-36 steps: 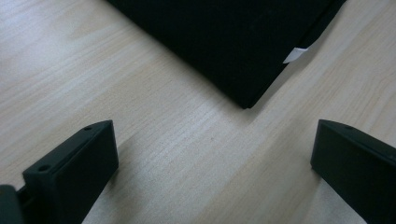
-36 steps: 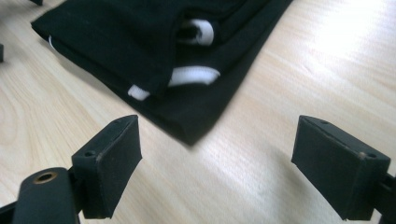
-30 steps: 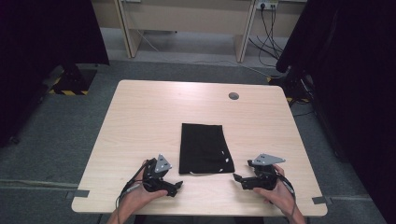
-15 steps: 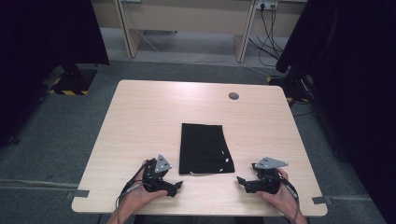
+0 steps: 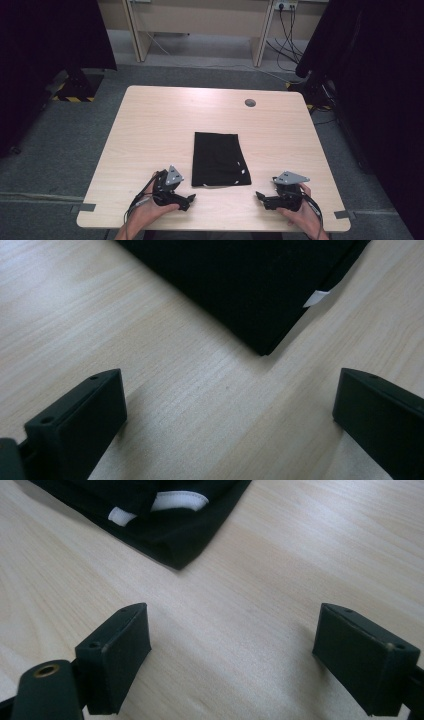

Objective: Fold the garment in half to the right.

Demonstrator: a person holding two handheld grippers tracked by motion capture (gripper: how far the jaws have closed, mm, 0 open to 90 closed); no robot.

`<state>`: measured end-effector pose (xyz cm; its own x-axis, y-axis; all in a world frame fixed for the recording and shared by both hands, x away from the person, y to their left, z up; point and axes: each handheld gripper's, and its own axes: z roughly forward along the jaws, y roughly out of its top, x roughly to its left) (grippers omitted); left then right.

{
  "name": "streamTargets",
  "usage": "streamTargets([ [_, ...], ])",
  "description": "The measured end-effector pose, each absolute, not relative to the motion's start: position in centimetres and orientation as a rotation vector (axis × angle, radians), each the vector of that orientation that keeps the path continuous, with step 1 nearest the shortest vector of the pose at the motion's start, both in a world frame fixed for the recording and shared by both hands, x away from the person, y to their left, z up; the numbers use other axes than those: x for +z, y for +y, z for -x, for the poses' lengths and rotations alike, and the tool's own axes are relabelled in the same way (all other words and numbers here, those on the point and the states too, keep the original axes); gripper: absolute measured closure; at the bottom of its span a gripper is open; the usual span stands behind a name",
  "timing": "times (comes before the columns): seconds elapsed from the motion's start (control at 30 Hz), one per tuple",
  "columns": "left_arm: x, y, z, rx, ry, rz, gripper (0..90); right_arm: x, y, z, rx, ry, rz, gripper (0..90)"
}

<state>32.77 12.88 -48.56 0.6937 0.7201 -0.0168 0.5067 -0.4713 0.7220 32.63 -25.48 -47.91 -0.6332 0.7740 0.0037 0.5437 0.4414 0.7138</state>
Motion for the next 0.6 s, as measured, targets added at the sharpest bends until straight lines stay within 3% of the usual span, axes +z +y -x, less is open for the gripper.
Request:
streamTargets([
  [0.6,-48.56,12.88,-32.77,0.377,0.934,-2.174,0.0,-47.90,-26.30,-31.70,0.990,2.365,-1.141,14.8],
])
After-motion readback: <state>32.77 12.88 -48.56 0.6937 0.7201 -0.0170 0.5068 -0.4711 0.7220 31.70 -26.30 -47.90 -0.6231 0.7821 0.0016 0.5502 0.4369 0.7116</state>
